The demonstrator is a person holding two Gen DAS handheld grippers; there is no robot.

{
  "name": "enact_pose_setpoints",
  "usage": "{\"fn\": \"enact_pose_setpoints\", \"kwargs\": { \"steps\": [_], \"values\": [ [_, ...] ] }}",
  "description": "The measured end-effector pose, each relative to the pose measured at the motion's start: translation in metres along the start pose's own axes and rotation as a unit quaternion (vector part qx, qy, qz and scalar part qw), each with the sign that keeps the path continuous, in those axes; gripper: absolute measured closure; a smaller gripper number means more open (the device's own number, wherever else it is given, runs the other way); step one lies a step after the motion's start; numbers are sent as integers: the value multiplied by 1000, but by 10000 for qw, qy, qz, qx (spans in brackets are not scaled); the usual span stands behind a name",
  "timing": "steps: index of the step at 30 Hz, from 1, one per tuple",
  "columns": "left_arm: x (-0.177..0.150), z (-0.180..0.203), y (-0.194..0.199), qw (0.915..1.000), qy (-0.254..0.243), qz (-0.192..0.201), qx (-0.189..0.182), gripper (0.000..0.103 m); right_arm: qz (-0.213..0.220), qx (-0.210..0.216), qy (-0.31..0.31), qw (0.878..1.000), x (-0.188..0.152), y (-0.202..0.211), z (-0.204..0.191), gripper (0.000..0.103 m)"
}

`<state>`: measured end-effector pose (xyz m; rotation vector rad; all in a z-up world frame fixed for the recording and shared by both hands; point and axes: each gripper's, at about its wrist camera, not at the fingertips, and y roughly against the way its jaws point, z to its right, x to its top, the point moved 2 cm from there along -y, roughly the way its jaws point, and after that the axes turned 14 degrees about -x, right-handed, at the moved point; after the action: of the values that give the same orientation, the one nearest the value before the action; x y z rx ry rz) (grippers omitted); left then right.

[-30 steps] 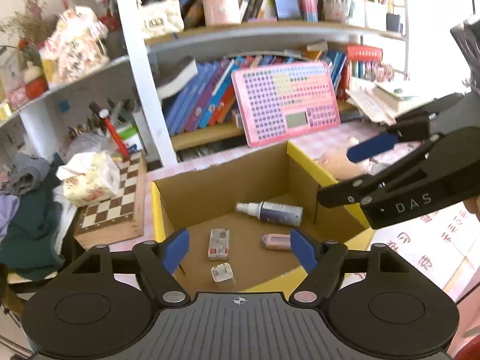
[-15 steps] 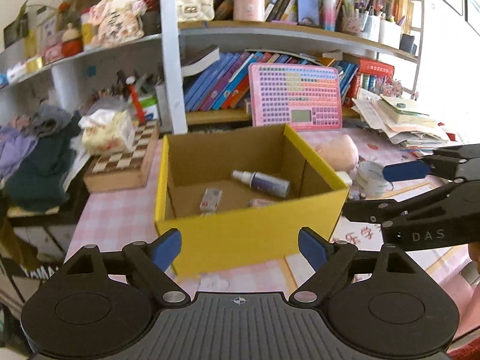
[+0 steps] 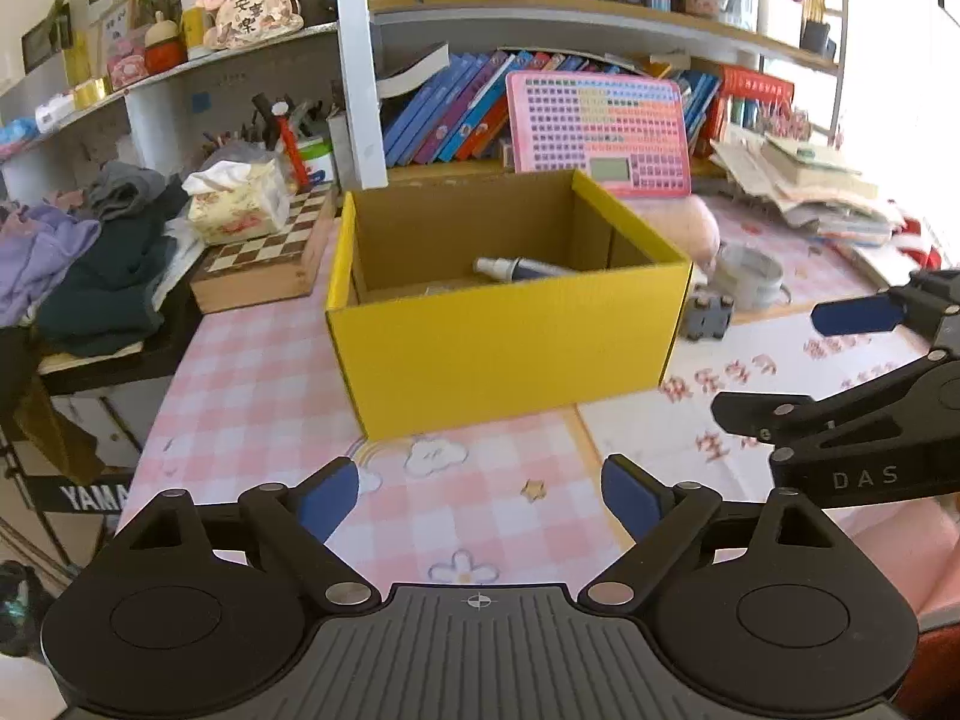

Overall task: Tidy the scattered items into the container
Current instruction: 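Withdraw both tools from the box back toward the table items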

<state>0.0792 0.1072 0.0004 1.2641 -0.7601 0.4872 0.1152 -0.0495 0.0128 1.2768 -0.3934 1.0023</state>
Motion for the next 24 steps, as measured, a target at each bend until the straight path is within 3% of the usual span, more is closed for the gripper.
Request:
{"fn": "enact_pose_setpoints", "kwargs": {
  "steps": [9,24],
  "values": [
    [-23,8,0,9991,115,-321,-259,8,-396,55,-231,9989,-21,9,-8,10],
    [-36,25,-13,9953,105,-665,-701,7,-814,-380,-584,9942,-55,22,7,9]
  ]
}}
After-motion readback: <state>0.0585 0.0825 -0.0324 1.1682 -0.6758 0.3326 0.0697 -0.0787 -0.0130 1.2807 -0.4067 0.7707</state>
